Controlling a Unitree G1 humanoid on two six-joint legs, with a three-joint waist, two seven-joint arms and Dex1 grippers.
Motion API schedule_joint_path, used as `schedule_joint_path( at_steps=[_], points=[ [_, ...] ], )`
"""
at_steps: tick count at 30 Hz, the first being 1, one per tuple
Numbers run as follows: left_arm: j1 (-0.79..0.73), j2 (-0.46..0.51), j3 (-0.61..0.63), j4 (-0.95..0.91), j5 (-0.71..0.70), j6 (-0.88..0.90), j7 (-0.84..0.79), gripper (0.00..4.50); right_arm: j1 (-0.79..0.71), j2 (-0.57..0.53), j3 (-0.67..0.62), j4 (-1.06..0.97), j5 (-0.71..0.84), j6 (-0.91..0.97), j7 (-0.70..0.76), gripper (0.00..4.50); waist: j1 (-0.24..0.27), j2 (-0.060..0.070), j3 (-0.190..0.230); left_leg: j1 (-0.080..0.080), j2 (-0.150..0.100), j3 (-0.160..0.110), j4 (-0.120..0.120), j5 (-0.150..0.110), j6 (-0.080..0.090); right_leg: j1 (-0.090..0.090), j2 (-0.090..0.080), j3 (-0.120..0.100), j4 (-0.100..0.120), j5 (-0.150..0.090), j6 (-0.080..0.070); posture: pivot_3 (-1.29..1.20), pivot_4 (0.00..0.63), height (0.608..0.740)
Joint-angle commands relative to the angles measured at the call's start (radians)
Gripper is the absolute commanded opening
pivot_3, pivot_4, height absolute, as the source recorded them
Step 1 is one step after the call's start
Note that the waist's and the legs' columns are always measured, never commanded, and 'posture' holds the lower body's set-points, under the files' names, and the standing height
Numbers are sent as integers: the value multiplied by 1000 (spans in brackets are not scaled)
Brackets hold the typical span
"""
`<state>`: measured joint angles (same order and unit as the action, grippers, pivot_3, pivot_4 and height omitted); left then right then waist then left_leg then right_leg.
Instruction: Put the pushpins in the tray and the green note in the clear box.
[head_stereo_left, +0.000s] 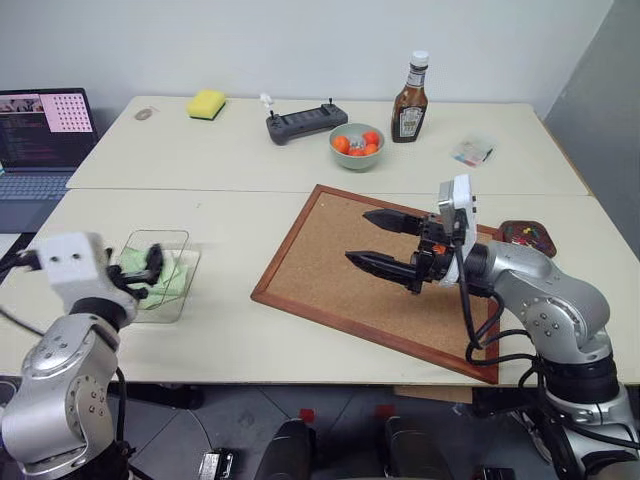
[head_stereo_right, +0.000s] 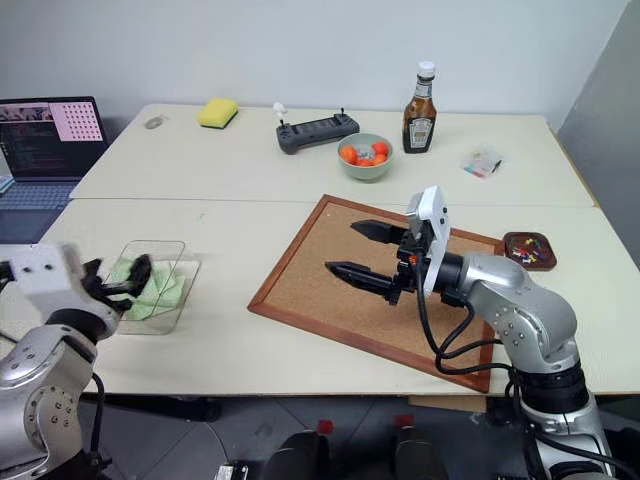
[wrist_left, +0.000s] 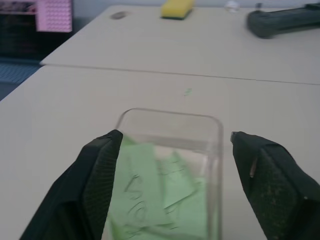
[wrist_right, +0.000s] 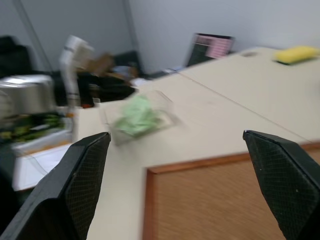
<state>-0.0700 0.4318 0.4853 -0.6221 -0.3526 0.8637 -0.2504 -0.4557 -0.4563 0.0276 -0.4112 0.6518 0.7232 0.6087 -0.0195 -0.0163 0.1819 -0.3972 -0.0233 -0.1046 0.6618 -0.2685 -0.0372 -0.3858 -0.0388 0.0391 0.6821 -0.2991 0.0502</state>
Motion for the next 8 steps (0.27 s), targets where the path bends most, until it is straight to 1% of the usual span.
schedule_joint_path(
  at_steps=[1, 4, 8],
  points=[
    [22, -2, -129, -80, -8, -57, -39, 4363, 41, 26, -43, -50, -132, -51, -183, 4500, -1, 0, 0, 0, 0, 1, 0, 0, 0, 0, 0, 1, 0, 0, 0, 0, 150, 740],
    [67, -75, -220, -85, 31, -123, 8, 4363, 163, 41, -35, -88, -276, -157, -282, 4500, -3, 0, 0, 0, 0, 2, -1, 1, -2, -1, 0, 2, 0, 0, 0, 0, 150, 740],
    [128, -163, -286, -58, 89, -205, 76, 4363, 339, 83, -16, -134, -402, -230, -394, 4500, -3, 0, 0, -1, 1, 2, -2, 1, -2, -2, -1, 2, -1, 0, 0, 0, 150, 740]
  ],
)
